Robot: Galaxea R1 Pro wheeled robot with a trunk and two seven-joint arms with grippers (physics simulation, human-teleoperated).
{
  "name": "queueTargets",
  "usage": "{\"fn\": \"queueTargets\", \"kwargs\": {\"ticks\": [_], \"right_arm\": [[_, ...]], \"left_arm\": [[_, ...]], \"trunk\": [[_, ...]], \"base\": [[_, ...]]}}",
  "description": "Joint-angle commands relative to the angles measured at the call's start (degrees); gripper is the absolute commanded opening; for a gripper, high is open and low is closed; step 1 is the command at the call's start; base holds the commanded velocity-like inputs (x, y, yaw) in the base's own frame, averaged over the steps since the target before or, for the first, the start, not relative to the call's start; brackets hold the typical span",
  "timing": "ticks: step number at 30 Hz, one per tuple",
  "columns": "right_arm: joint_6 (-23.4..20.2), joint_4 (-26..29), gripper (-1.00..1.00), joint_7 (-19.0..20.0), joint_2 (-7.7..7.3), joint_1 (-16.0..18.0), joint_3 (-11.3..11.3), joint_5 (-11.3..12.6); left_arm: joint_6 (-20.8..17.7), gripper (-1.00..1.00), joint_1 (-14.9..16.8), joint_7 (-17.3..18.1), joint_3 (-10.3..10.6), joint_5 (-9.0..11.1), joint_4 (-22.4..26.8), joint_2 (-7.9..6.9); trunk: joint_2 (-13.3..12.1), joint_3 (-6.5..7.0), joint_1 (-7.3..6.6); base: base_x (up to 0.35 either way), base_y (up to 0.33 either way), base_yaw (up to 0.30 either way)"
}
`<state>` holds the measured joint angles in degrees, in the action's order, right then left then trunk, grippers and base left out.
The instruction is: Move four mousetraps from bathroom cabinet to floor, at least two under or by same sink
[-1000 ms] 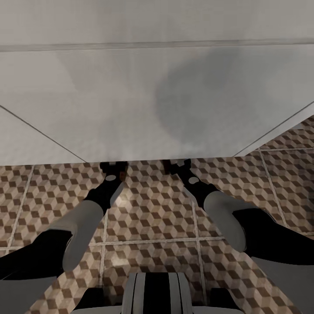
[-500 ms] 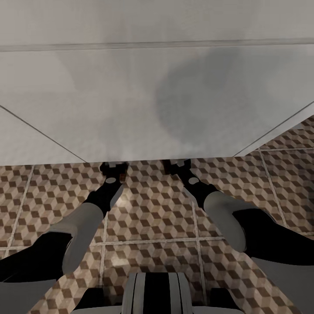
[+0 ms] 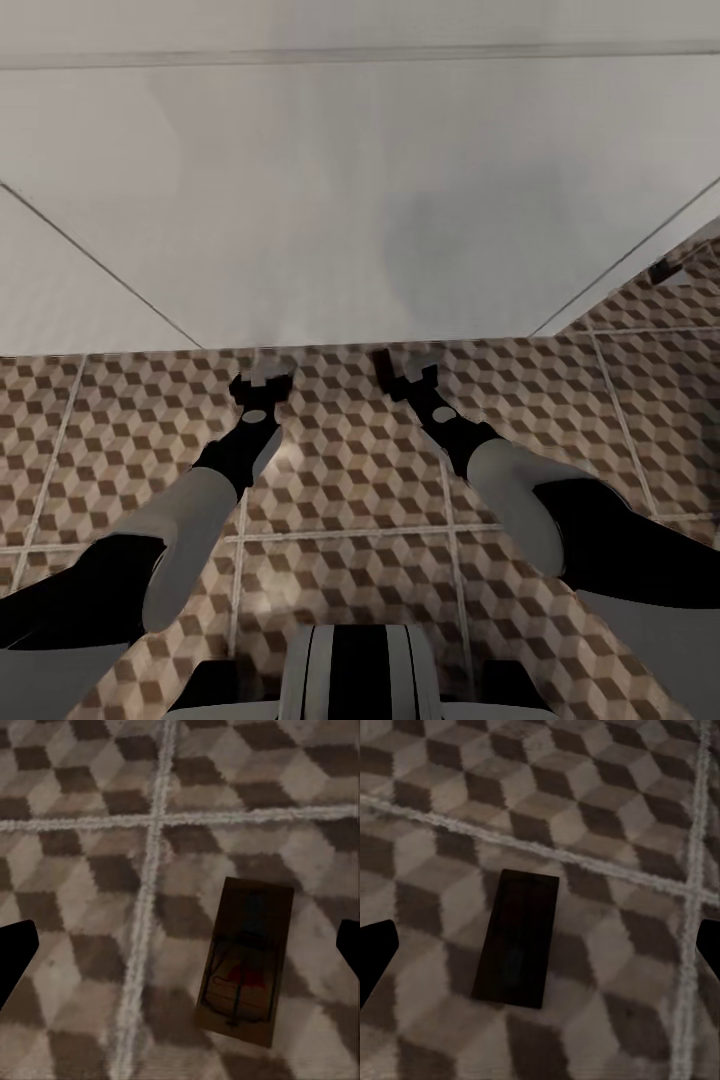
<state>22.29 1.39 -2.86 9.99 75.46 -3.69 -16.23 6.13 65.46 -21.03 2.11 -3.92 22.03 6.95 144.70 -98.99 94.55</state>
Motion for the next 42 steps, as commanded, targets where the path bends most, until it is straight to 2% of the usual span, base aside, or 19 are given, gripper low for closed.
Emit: {"fn": "queueTargets", "kwargs": {"ticks": [1,42], "right_arm": [[0.14,-0.07,1.00,-0.30,0.00,0.03,-0.35,-0.11],[0.87,-0.07,1.00,-0.30,0.00,-0.41,-0.35,-0.11]], "left_arm": [[0.02,1.00,0.03,-0.46,0.21,-0.42,-0.07,-0.01],[0.02,1.00,0.02,-0.50,0.24,-0.39,-0.09,0.02]], "trunk": [[0.01,-0.02,-0.04],[0.01,-0.02,-0.04]], "base": [[-0.303,0.000,0.000],[-0.334,0.000,0.000]]}}
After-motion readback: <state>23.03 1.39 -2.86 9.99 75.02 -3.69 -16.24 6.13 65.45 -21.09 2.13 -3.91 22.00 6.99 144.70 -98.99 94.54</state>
